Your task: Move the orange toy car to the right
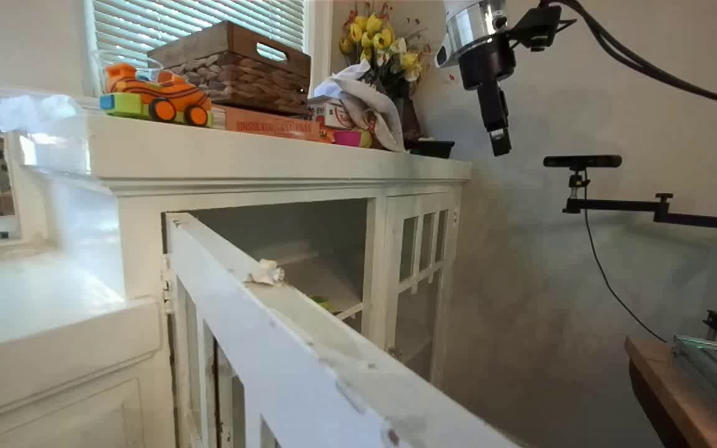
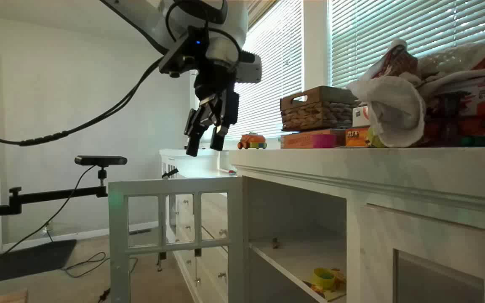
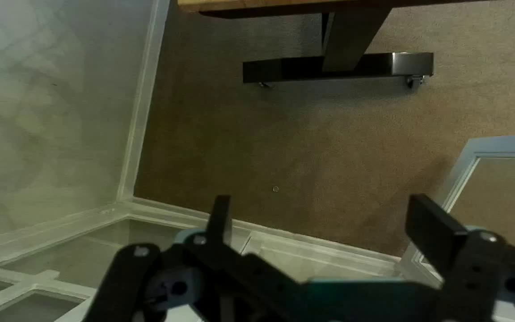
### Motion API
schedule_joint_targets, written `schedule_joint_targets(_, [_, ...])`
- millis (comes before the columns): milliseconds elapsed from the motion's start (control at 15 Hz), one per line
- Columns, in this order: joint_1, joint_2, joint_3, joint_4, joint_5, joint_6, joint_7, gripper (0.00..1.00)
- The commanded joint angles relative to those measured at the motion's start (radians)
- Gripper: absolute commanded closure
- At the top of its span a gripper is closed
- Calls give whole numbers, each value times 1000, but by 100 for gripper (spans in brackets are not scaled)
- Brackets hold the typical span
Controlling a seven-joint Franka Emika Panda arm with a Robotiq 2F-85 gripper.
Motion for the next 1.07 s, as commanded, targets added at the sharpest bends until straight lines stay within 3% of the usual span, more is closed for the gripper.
schedule_joint_targets(0, [10,0,-9,1,-2,-2,2,0])
schedule_joint_targets(467, [27,2,6,74,-21,79,11,0])
schedule_joint_targets(1000, [121,19,9,226,100,233,-270,0])
